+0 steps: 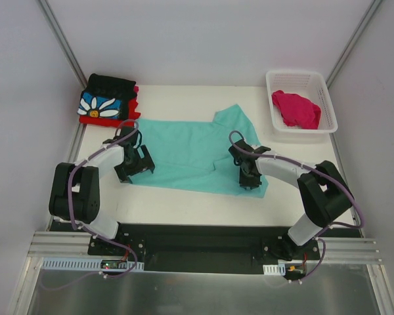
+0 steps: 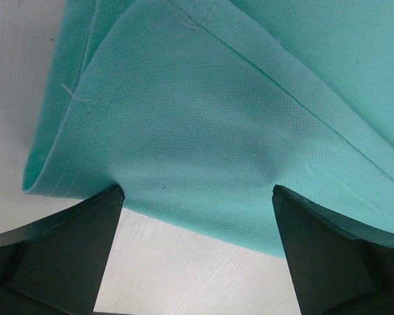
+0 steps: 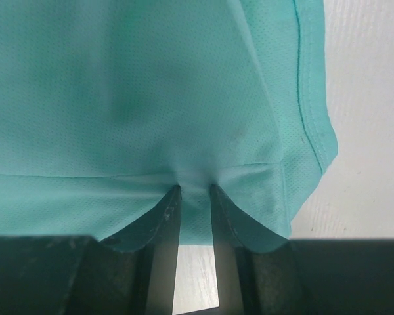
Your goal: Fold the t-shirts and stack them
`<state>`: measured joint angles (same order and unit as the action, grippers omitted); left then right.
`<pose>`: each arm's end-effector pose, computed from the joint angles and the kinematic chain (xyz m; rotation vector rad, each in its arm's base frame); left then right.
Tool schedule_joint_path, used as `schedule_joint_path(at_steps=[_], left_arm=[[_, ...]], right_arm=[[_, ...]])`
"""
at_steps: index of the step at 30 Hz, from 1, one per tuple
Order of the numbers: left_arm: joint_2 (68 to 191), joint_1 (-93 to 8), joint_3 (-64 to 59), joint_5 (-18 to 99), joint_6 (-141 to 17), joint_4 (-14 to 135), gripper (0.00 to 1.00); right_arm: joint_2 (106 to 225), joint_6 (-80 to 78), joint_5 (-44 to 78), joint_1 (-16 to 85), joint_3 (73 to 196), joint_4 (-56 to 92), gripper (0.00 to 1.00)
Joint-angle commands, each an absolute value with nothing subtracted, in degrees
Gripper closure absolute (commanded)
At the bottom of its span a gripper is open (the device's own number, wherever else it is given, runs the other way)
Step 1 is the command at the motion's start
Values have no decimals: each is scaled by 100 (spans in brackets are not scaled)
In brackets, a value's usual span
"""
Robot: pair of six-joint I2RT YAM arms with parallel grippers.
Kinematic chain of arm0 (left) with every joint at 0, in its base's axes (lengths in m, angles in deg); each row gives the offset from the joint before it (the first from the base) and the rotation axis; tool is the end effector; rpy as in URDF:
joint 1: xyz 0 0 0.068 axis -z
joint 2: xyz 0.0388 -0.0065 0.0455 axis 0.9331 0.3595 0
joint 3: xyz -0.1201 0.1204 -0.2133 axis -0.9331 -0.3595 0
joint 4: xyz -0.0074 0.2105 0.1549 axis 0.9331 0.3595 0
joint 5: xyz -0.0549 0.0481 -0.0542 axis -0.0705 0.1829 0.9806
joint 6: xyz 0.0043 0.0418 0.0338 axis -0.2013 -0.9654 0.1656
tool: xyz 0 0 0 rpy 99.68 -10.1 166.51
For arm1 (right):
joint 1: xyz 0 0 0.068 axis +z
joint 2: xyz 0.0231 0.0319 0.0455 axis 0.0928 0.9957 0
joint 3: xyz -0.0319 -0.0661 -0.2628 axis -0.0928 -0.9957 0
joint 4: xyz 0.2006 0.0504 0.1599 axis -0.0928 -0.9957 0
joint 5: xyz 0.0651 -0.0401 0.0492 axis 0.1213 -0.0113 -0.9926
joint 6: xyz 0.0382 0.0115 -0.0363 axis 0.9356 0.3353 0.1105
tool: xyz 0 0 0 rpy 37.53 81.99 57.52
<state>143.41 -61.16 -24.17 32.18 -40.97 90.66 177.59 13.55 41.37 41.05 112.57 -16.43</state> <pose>0.2858 -0.0390 0.1682 -0.5954 2.6916 -0.1908 0.2420 0.1617 0.1637 -0.2901 2.7478 -0.1713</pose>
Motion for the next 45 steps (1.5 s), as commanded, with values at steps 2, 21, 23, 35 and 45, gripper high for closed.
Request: schedule_joint_path(at_steps=[2,21,23,35,45], left_arm=[[14197,-6172,-2918,3418,-3886,9223,1],[13449,-5926,-3622,3718,-3446,9231,1],[13458,-5917,-3639,3726,-3455,9240,1],[13168,-5838,-3841,3806,-3481,9328,1],[12614,-5241,-4395,3692,-3253,9539,1]], right_arm=[[17856,1306,4500,3837,11115,-1904,72],[17979,1016,4149,3591,11239,-1808,74],[17900,1060,4105,3600,11151,-1808,75],[16977,1762,4061,4592,10624,-2326,75],[16230,2185,4236,5041,10043,-2598,75]])
